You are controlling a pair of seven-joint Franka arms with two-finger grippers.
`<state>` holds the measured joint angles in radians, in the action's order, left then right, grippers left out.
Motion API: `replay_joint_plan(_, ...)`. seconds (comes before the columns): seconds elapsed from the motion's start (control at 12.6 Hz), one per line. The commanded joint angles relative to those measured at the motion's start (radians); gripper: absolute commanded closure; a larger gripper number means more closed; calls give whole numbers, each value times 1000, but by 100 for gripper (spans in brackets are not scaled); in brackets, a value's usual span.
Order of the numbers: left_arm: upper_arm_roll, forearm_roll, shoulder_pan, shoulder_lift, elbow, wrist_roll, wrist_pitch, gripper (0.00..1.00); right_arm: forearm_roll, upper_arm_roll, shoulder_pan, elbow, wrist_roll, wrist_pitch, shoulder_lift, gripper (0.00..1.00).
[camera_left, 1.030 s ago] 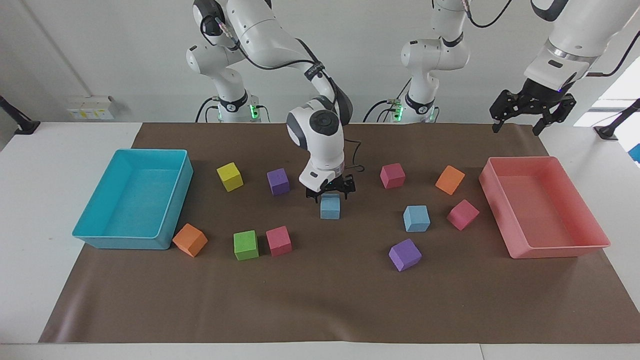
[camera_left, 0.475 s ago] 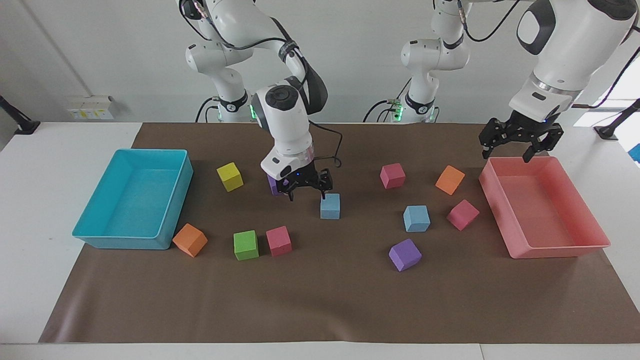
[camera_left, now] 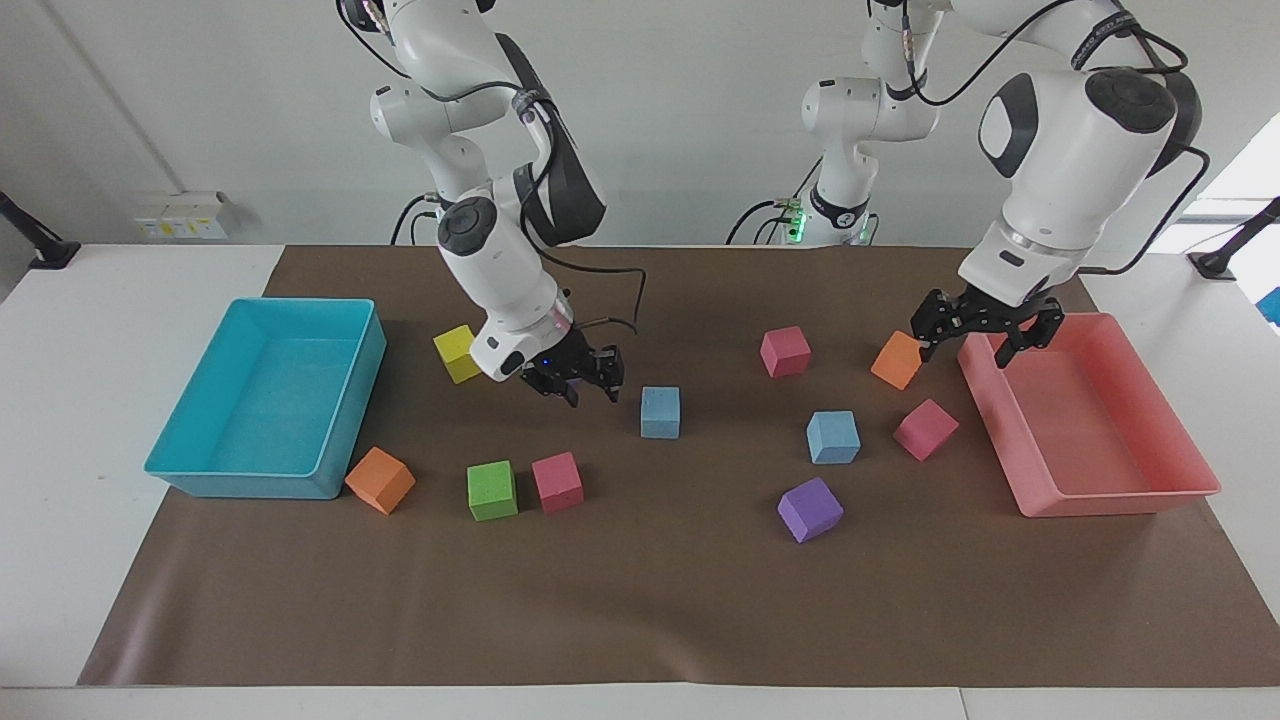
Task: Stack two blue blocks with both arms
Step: 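Set the cube down with the right gripper while the left gripper reaches out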
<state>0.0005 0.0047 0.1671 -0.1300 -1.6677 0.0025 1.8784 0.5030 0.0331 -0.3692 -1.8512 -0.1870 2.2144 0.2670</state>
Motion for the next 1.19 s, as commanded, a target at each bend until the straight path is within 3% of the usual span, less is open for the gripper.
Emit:
replay_joint_plan(0.0,13,3,35,13,-128,-71,141,0,176,-13,21,-40,102,30,20,100)
replay_joint_plan(0.48,13,3,120,-126,-199,-191,349,0,492,-13,64,-95,453,22,96,100)
replay_joint_plan(0.71,13,3,123,-123,-219,-191,372,0,621,-13,67,-94,682,31,144,100)
replay_joint_plan(1.11,13,3,144,-125,-311,-193,435,0,788,-13,78,-134,794,28,155,100)
